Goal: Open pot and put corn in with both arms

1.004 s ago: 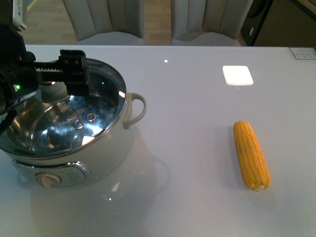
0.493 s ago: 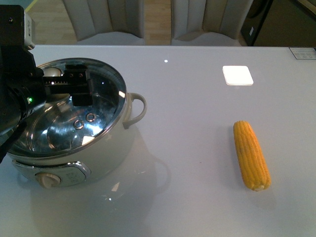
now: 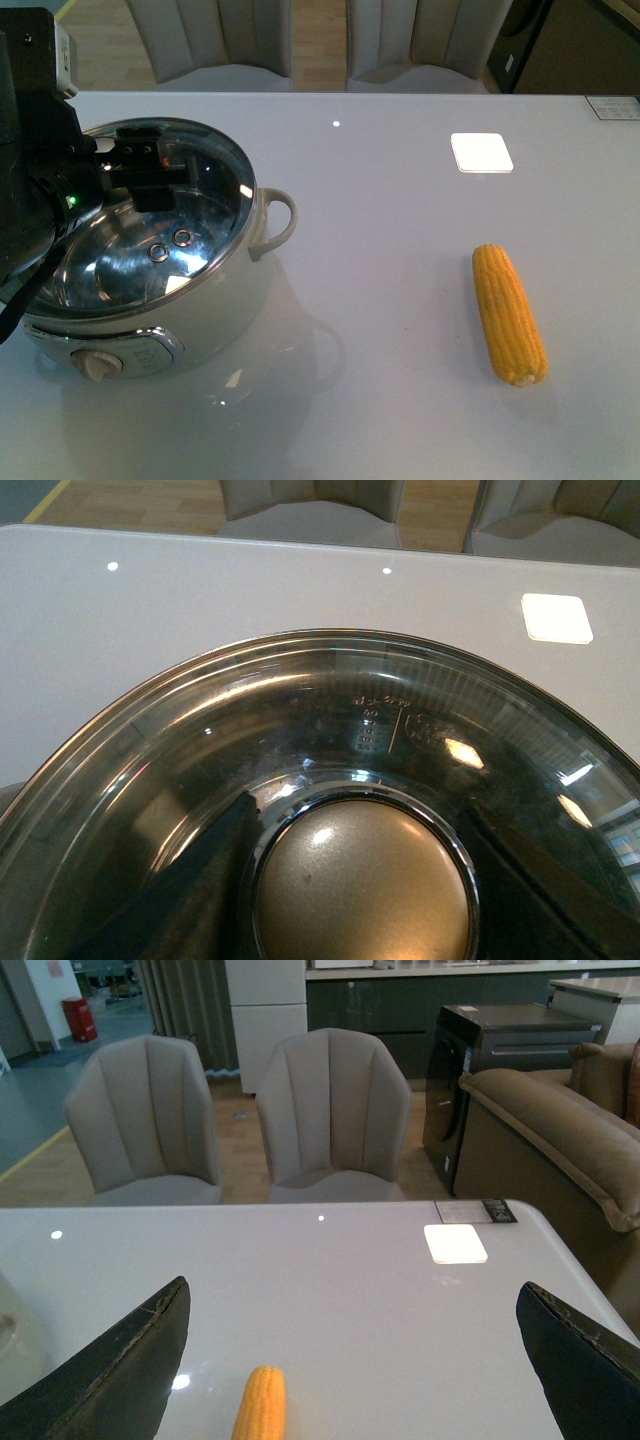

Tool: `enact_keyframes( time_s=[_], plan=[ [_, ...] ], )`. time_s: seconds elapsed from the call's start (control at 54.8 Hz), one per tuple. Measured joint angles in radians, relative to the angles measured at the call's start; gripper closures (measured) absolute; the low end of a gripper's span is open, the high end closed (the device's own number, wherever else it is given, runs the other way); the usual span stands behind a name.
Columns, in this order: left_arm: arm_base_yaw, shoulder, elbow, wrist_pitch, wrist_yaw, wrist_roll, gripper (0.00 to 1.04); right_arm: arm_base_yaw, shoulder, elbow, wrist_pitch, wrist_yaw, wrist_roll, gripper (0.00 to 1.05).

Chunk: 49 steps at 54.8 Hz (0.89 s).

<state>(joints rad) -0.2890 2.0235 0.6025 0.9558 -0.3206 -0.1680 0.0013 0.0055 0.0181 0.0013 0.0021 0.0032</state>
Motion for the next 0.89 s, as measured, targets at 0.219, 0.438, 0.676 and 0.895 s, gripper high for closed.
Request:
enact_keyframes(
  time_s=[0.219, 0.438, 0.676, 0.895],
  plan=[
    [-0.005, 0.0, 0.005, -0.007, -0.018, 0.004, 0.6, 0.0, 0.0, 0.0, 0.0, 0.0, 0.0, 0.09],
    [-0.008, -0.014, 0.008, -0.031, -0.027, 0.003, 0.61, 0.0, 0.0, 0.0, 0.0, 0.0, 0.0, 0.09],
    [-0.01, -0.072, 0.009, -0.094, -0.059, 0.007, 0.61, 0.0, 0.0, 0.0, 0.0, 0.0, 0.0, 0.09],
    [0.011, -0.214, 0.014, -0.168, -0.077, 0.016, 0.61, 0.0, 0.0, 0.0, 0.0, 0.0, 0.0, 0.09]
  ],
)
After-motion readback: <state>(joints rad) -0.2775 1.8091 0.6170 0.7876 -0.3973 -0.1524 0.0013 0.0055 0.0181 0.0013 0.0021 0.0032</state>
